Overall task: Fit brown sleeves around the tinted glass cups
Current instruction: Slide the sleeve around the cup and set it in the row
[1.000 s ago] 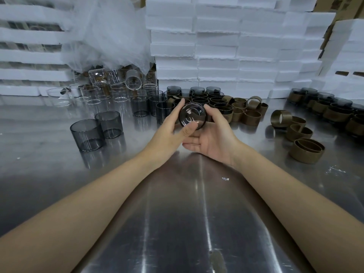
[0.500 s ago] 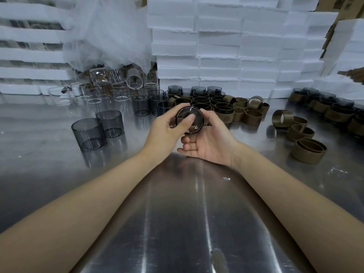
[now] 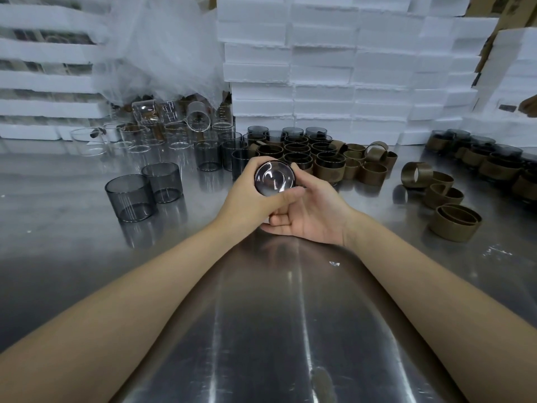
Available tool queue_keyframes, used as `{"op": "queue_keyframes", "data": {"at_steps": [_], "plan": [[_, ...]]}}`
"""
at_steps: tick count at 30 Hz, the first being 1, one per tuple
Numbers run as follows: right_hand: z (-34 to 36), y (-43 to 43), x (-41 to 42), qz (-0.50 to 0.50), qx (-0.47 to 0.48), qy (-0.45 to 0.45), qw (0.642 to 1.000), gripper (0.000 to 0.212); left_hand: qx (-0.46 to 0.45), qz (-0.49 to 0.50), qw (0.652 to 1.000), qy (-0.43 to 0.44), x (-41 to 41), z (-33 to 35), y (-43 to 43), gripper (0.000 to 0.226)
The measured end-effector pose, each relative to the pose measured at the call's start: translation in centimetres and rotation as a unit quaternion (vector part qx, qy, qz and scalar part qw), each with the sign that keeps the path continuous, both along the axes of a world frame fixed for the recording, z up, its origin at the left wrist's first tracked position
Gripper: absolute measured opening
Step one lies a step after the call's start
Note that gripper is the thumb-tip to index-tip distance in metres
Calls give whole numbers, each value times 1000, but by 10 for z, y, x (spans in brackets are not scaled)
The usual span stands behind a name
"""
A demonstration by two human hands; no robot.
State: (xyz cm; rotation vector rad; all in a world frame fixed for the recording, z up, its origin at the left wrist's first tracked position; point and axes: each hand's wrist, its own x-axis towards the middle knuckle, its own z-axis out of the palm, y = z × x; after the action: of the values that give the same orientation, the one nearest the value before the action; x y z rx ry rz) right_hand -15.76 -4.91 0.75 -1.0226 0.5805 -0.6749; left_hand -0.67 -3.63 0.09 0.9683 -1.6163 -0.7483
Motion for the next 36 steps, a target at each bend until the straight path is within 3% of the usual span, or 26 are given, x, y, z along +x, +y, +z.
{"op": "queue_keyframes", "data": {"at_steps": [7,14,21,24,28,31,34,36], "plan": [[-3,-3,1,15,-29,20,999,72,-21,27,999,31,0,5,2,44],[-2,-1,2,30,-40,7,999,76,-82,69,994,-11,1,6,6,39],[-3,-1,2,40,-43,1,998,63,-97,94,991,3,-2,8,8,17],[-2,-1,1,52,-54,2,997,58,-118,109,987,3,-2,8,9,26],[-5,1,2,58,-97,2,994,68,-168,140,975,-31,-2,6,9,36],[-6,3,3,45,-120,-4,992,68,-167,115,979,-38,0,6,12,37],[-4,4,1,53,-106,-29,993,53,-122,56,990,-40,4,3,10,37],[-3,4,0,51,-97,-33,993,57,-87,24,995,-52,3,3,11,40]]}}
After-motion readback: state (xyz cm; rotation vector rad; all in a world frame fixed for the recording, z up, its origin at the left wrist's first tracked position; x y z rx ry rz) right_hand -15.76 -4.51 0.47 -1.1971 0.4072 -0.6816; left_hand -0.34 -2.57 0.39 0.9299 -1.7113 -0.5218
